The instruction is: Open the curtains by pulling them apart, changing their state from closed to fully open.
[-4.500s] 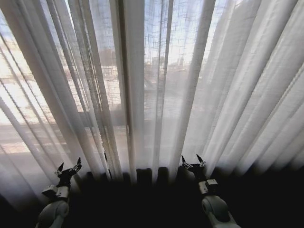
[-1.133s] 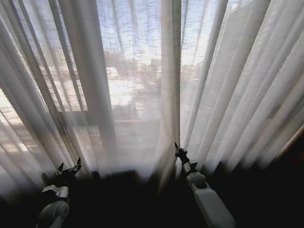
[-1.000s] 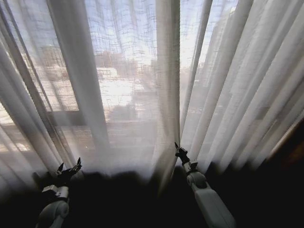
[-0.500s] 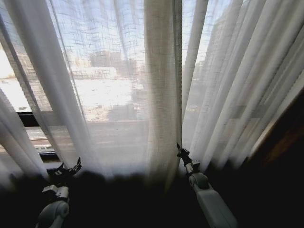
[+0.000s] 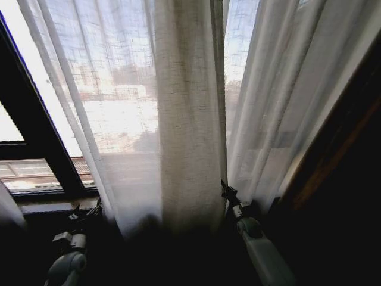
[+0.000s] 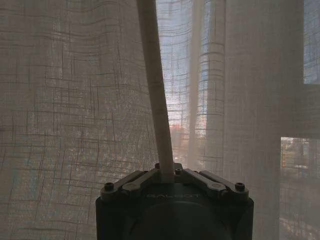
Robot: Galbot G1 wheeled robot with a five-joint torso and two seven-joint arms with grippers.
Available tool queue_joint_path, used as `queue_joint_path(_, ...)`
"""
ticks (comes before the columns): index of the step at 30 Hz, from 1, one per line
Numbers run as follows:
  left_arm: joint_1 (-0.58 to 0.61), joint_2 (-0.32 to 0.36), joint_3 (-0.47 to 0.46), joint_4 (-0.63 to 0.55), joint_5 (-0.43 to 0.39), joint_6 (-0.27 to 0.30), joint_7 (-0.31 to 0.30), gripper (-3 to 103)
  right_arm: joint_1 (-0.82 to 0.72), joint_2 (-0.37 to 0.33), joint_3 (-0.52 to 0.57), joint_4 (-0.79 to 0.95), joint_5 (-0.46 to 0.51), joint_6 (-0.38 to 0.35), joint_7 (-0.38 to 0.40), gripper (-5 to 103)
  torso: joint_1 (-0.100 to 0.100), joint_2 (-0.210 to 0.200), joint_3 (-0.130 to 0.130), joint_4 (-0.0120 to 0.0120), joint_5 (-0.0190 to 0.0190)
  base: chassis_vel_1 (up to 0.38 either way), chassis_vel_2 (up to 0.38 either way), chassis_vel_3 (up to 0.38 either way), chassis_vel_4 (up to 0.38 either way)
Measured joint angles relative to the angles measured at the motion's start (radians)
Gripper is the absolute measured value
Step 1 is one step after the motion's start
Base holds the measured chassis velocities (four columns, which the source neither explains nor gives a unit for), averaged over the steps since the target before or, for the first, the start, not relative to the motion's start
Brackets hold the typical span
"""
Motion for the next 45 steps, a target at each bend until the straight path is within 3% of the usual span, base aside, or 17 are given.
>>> queue_joint_path(15, 0.0, 0.0, 0.0, 0.0, 0.0, 0.0, 0.0, 100, -0.008, 0.003, 0.004, 0.003, 0.0, 0.008, -0.003, 0, 0.0, 0.0, 0.0, -0.0001, -0.0002, -0.351, -0.356, 0.357, 0.359)
queue_joint_path(21, 0.0, 0.0, 0.0, 0.0, 0.0, 0.0, 0.0, 100, -0.006, 0.008, -0.002, 0.004, 0.007, 0.024, 0.029, 0, 0.0, 0.0, 0.0, -0.0003, -0.0004, -0.343, -0.344, 0.344, 0.333)
queue_joint_path(31, 0.0, 0.0, 0.0, 0.0, 0.0, 0.0, 0.001, 100, 0.001, 0.0, -0.003, -0.009, -0.033, 0.025, 0.043, 0, 0.0, 0.0, 0.0, -0.0007, 0.0003, -0.108, -0.123, 0.137, 0.119)
queue_joint_path(33, 0.0, 0.0, 0.0, 0.0, 0.0, 0.0, 0.0, 100, 0.011, -0.005, -0.004, -0.024, -0.041, 0.019, 0.045, 0, 0.0, 0.0, 0.0, 0.0003, -0.0006, 0.0, 0.0, 0.0, 0.0)
queue_joint_path(36, 0.0, 0.0, 0.0, 0.0, 0.0, 0.0, 0.0, 100, 0.043, -0.012, -0.001, -0.065, -0.049, 0.01, 0.06, 0, 0.0, 0.0, 0.0, 0.001, -0.0009, 0.052, 0.057, -0.037, -0.044)
queue_joint_path(45, 0.0, 0.0, 0.0, 0.0, 0.0, 0.0, 0.0, 100, 0.162, -0.033, 0.095, -0.247, -0.129, -0.012, 0.182, 0, 0.0, 0.0, 0.0, -0.0004, 0.0001, 0.006, 0.007, -0.005, -0.005)
